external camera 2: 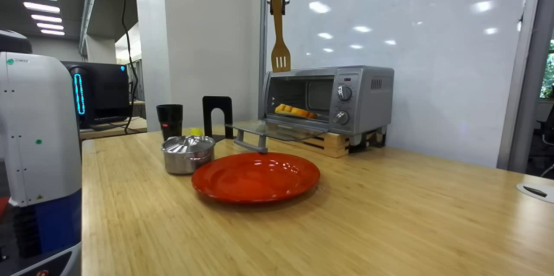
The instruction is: Open the oven door, pick up the slice of bread from the red plate using the wooden spatula and put it in the oven, close the oven door
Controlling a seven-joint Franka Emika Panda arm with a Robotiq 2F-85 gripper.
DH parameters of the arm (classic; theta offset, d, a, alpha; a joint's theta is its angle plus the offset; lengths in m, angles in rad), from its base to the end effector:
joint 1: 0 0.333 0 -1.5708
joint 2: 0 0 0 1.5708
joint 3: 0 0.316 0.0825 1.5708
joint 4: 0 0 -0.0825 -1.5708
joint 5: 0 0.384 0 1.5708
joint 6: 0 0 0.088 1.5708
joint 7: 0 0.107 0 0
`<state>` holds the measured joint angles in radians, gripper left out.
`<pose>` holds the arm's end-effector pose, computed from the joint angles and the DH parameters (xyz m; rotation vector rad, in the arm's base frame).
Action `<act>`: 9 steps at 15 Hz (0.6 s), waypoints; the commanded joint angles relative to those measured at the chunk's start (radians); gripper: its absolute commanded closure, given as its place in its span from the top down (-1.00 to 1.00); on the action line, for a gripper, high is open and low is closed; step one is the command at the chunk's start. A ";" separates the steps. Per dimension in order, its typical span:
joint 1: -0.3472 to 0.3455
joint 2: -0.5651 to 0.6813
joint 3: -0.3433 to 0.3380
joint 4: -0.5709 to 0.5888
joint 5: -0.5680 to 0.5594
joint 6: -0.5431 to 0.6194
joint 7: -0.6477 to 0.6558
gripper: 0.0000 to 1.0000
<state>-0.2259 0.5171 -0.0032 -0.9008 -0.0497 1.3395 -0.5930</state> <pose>0.6554 -0.1585 0.5935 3.0744 0.5511 -0.1437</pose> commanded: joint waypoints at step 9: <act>0.001 -0.325 -0.004 -0.528 -0.033 0.181 -0.163 -0.87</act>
<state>-0.2109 0.3171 -0.0035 -1.2330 -0.0647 1.4372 -0.6986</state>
